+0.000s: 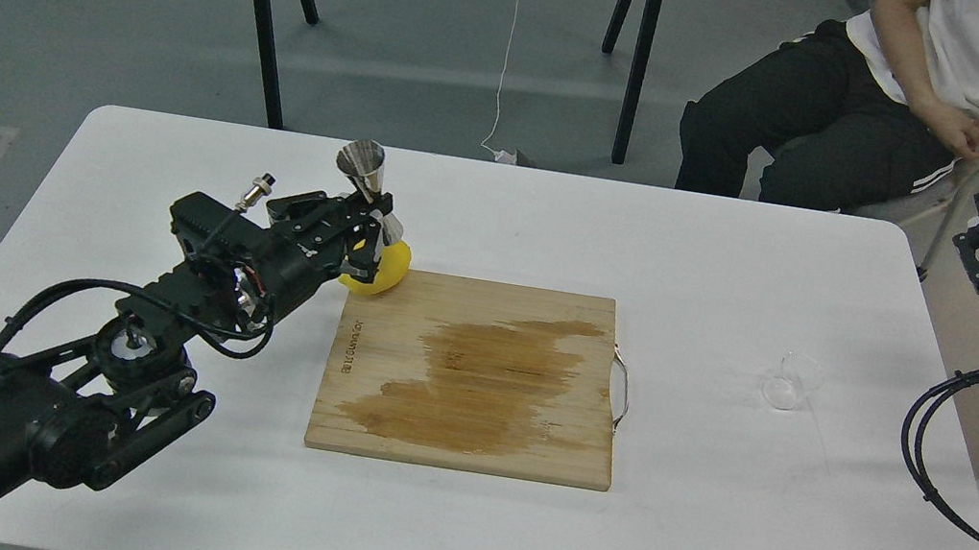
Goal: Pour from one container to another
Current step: 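Carry the jigger with the left gripper onto the cutting board center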
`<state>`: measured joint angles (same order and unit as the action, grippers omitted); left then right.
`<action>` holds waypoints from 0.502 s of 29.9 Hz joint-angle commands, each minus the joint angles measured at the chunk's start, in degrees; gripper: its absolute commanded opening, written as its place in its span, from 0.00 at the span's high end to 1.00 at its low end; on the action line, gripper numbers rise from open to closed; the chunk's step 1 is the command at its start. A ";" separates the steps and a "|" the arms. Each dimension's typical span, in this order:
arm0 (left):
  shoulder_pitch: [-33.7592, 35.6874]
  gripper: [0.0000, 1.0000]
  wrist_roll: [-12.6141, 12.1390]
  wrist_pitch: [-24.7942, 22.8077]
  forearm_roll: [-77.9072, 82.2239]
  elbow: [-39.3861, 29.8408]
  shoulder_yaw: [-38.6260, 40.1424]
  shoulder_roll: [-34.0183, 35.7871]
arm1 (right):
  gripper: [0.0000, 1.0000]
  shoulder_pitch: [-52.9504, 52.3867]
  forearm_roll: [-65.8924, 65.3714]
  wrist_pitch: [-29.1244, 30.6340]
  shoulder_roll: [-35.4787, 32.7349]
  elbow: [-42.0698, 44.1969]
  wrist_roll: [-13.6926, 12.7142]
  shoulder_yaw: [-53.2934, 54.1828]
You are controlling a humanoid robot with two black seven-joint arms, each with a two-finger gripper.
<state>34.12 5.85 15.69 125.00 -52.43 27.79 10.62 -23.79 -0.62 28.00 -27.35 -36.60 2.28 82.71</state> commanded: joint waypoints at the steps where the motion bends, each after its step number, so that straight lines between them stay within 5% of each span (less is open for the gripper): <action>1: 0.68 0.96 -0.31 -0.75 0.00 1.18 -3.62 -3.49 | 0.00 0.23 0.01 0.00 -0.07 0.04 0.00 0.00; 15: 0.94 0.94 -2.33 -5.05 0.00 10.94 -10.92 -10.62 | 0.00 0.58 0.01 0.00 -0.33 -0.05 0.09 0.17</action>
<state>35.03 4.06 11.68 125.00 -42.29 17.23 0.08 -23.30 -0.61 28.00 -27.61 -36.61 2.38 82.89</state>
